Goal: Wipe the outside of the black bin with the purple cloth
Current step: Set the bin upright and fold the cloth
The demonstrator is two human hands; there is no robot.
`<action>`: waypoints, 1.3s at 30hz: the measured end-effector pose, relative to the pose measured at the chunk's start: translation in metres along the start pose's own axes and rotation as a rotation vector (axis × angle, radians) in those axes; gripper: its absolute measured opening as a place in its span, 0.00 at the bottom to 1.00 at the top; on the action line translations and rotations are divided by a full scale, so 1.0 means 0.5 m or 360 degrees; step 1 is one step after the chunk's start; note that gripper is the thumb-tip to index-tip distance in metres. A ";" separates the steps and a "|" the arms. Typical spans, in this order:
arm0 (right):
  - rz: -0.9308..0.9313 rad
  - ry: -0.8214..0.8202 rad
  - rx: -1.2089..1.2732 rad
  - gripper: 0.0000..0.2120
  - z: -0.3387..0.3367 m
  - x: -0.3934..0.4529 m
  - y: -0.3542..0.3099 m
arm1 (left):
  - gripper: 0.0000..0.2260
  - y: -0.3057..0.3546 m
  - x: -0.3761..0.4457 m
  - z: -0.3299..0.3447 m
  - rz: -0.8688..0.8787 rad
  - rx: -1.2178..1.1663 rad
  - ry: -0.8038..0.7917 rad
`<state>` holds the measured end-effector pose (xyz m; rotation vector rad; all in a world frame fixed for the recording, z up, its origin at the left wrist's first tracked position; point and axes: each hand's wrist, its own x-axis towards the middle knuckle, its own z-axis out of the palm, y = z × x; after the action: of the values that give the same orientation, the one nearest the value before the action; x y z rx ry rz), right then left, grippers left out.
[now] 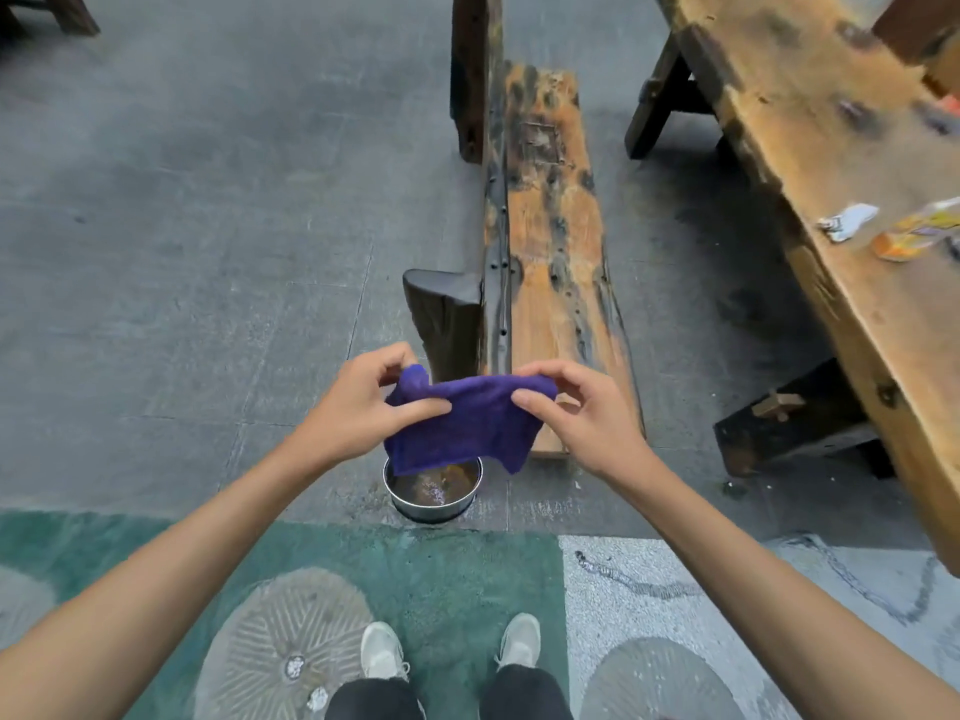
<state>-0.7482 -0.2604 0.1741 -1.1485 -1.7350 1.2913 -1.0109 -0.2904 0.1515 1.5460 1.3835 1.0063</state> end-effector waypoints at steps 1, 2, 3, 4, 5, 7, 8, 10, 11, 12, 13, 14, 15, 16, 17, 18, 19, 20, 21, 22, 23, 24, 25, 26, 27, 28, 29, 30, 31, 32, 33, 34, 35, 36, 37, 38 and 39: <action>-0.0008 0.0048 -0.0044 0.13 -0.012 -0.009 -0.017 | 0.17 0.013 0.007 -0.002 0.0025 0.0034 0.0006; -0.0028 0.0082 -0.0086 0.12 -0.021 -0.018 -0.029 | 0.18 0.025 0.010 -0.005 0.0046 0.0054 0.0002; -0.0041 0.0109 -0.0165 0.12 -0.031 -0.026 -0.038 | 0.20 0.037 0.014 -0.009 0.0074 0.0094 -0.0010; -0.0060 0.0149 -0.0260 0.11 -0.044 -0.036 -0.051 | 0.21 0.052 0.020 -0.012 0.0135 0.0158 -0.0052; -0.0083 0.0174 -0.0370 0.11 -0.054 -0.043 -0.060 | 0.22 0.062 0.026 -0.015 0.0225 0.0247 -0.0104; -0.0093 0.0218 -0.0558 0.10 -0.076 -0.058 -0.081 | 0.14 0.083 0.042 -0.017 0.0415 0.0434 -0.0251; -0.0098 0.0235 -0.0649 0.10 -0.089 -0.066 -0.093 | 0.09 0.095 0.051 -0.013 0.0493 0.0527 -0.0315; -0.0130 0.0252 -0.0813 0.09 -0.114 -0.079 -0.112 | 0.07 0.117 0.070 -0.003 0.0605 0.0656 -0.0376; -0.0131 0.0266 -0.0854 0.09 -0.127 -0.085 -0.118 | 0.07 0.127 0.081 0.004 0.0642 0.0676 -0.0398; -0.0120 0.0293 -0.0871 0.08 -0.141 -0.094 -0.124 | 0.06 0.139 0.093 0.011 0.0654 0.0664 -0.0425; -0.0108 0.0327 -0.0890 0.08 -0.152 -0.100 -0.126 | 0.06 0.149 0.103 0.015 0.0646 0.0632 -0.0454; -0.0089 0.0383 -0.0914 0.08 -0.170 -0.115 -0.130 | 0.05 0.162 0.116 0.029 0.0643 0.0594 -0.0506; -0.0077 0.0408 -0.0933 0.07 -0.179 -0.121 -0.130 | 0.06 0.167 0.125 0.034 0.0619 0.0569 -0.0529; -0.0060 0.0421 -0.0946 0.06 -0.188 -0.127 -0.130 | 0.06 0.174 0.133 0.040 0.0611 0.0557 -0.0546; -0.0034 0.0448 -0.0955 0.05 -0.200 -0.138 -0.129 | 0.08 0.184 0.141 0.053 0.0635 0.0565 -0.0572; -0.0006 0.0475 -0.0952 0.05 -0.213 -0.151 -0.127 | 0.11 0.192 0.149 0.067 0.0695 0.0584 -0.0589; 0.0017 0.0512 -0.0943 0.04 -0.227 -0.165 -0.122 | 0.14 0.204 0.158 0.082 0.0779 0.0640 -0.0603; 0.0045 0.0548 -0.0924 0.04 -0.242 -0.180 -0.115 | 0.16 0.216 0.167 0.097 0.0873 0.0704 -0.0614; 0.0081 0.0584 -0.0899 0.04 -0.259 -0.196 -0.107 | 0.17 0.231 0.176 0.115 0.0951 0.0760 -0.0630; 0.0122 0.0630 -0.0865 0.04 -0.279 -0.215 -0.100 | 0.17 0.246 0.190 0.140 0.1029 0.0797 -0.0662; 0.0150 0.0665 -0.0836 0.04 -0.292 -0.227 -0.092 | 0.16 0.256 0.200 0.159 0.1082 0.0830 -0.0687; 0.0168 0.0717 -0.0814 0.04 -0.309 -0.241 -0.084 | 0.14 0.269 0.212 0.183 0.1119 0.0846 -0.0718; 0.0182 0.0780 -0.0801 0.04 -0.330 -0.256 -0.075 | 0.12 0.284 0.224 0.214 0.1137 0.0841 -0.0760; 0.0190 0.0835 -0.0794 0.04 -0.349 -0.269 -0.067 | 0.09 0.299 0.236 0.243 0.1150 0.0815 -0.0798; 0.0200 0.0880 -0.0784 0.05 -0.367 -0.282 -0.057 | 0.06 0.313 0.247 0.270 0.1155 0.0781 -0.0833; 0.0219 0.0927 -0.0767 0.05 -0.394 -0.298 -0.044 | 0.05 0.328 0.262 0.309 0.1163 0.0758 -0.0871; 0.0240 0.0960 -0.0752 0.05 -0.416 -0.311 -0.033 | 0.05 0.340 0.275 0.341 0.1160 0.0749 -0.0901; 0.0258 0.0971 -0.0737 0.05 -0.431 -0.319 -0.024 | 0.06 0.350 0.283 0.362 0.1162 0.0752 -0.0926; 0.0291 0.0995 -0.0723 0.05 -0.467 -0.336 -0.008 | 0.06 0.359 0.300 0.410 0.1180 0.0748 -0.0971; 0.0316 0.1002 -0.0711 0.05 -0.497 -0.349 0.005 | 0.07 0.367 0.314 0.449 0.1203 0.0740 -0.1007; 0.0336 0.1003 -0.0704 0.05 -0.527 -0.362 0.018 | 0.08 0.376 0.325 0.488 0.1218 0.0736 -0.1047; 0.0360 0.1017 -0.0707 0.05 -0.561 -0.377 0.033 | 0.09 0.384 0.340 0.533 0.1231 0.0748 -0.1090; 0.0378 0.1024 -0.0710 0.05 -0.590 -0.390 0.048 | 0.11 0.390 0.353 0.572 0.1234 0.0765 -0.1132; 0.0405 0.1044 -0.0707 0.05 -0.627 -0.408 0.067 | 0.12 0.399 0.370 0.623 0.1249 0.0784 -0.1183; 0.0435 0.1057 -0.0704 0.05 -0.654 -0.421 0.083 | 0.14 0.403 0.383 0.660 0.1268 0.0803 -0.1215; 0.0474 0.1083 -0.0701 0.05 -0.683 -0.435 0.098 | 0.15 0.408 0.397 0.704 0.1317 0.0832 -0.1235; 0.0511 0.1108 -0.0690 0.04 -0.704 -0.445 0.111 | 0.14 0.410 0.407 0.738 0.1369 0.0876 -0.1250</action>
<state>-0.3362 -0.3321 0.2150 -1.9083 -1.3496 0.5485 -0.5785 -0.1239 0.2222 2.6717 0.4079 0.3243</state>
